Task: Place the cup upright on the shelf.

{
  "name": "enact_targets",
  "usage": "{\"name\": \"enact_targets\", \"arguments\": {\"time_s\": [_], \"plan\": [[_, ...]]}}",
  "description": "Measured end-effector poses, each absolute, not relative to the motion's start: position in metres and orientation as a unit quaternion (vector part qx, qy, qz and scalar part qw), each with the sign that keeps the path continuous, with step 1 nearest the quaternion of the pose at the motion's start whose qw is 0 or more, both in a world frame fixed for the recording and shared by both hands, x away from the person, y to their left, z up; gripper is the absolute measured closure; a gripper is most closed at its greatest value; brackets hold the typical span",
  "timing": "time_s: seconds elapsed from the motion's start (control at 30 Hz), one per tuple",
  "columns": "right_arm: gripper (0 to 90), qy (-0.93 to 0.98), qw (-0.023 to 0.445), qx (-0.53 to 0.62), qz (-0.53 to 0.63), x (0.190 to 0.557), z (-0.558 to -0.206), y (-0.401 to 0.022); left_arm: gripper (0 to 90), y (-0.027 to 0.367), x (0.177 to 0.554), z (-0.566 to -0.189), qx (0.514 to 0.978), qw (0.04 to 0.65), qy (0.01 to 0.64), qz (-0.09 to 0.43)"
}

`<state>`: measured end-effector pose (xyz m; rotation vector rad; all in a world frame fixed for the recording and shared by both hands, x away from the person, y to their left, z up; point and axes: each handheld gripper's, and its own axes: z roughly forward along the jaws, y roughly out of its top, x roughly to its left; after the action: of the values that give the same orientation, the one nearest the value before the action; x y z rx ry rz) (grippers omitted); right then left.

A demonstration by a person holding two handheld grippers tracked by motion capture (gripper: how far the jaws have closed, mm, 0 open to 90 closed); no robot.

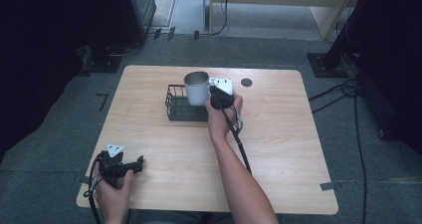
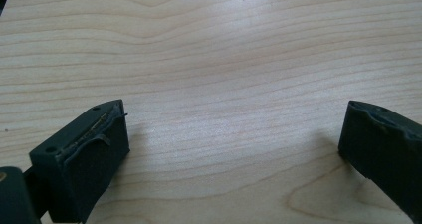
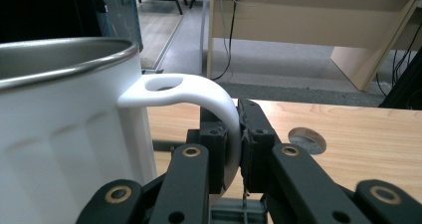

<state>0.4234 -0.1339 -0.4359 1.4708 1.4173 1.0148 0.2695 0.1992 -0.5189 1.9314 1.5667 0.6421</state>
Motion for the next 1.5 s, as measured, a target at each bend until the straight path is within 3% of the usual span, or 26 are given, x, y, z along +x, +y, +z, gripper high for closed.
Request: {"name": "enact_targets", "arguments": {"time_s": [0.8,1.5], "plan": [[73.5,0.626,0.336,0.553,0.435,0.406,-0.438,-0.152,0.0,0.199,0.269,-0.519,0.721,0.283,0.585,0.24],[70.5,0.62,0.329,0.542,0.462,0.374,-0.422,-0.176,0.0,0.199,0.269,-0.519,0.721,0.283,0.585,0.24]]}}
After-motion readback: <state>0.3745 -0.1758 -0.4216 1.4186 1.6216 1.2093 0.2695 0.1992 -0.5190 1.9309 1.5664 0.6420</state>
